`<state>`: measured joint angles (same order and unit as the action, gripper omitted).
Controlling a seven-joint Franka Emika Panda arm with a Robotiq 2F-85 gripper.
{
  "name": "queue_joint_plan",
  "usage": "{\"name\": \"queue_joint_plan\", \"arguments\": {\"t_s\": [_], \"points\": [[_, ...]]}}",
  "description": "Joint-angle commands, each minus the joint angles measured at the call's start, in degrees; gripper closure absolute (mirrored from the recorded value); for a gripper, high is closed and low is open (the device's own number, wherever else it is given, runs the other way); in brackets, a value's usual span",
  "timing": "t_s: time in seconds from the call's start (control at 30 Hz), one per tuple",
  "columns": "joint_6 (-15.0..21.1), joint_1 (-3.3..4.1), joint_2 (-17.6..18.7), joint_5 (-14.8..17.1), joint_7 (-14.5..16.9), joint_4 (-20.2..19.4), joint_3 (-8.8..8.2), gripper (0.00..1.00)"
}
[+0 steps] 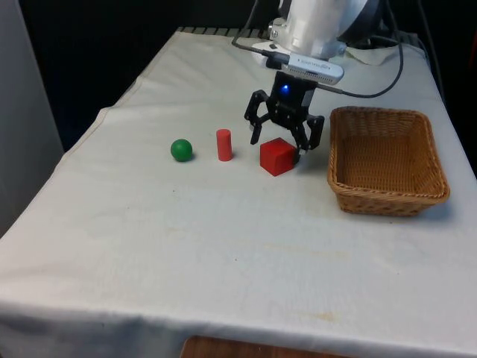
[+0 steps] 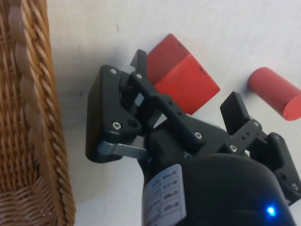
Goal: Pick up the object to the left of the cylinder and place it into the basket.
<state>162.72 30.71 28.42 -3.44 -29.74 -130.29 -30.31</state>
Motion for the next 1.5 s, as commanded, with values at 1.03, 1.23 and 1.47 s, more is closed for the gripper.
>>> {"name": "queue_joint_plan", "arguments": {"t_s": [1.03,1.23,1.47], "points": [[0.7,-0.11,0.3,0.1,-0.8,0.1,-0.06,0.90],[-0.3,0.34,-0.9,-0.3,-0.9,0.2,-0.86,0.91],[-2.6,0.63,-3.8,-0.8,-0.7,0.2,-1.55,0.96]]}}
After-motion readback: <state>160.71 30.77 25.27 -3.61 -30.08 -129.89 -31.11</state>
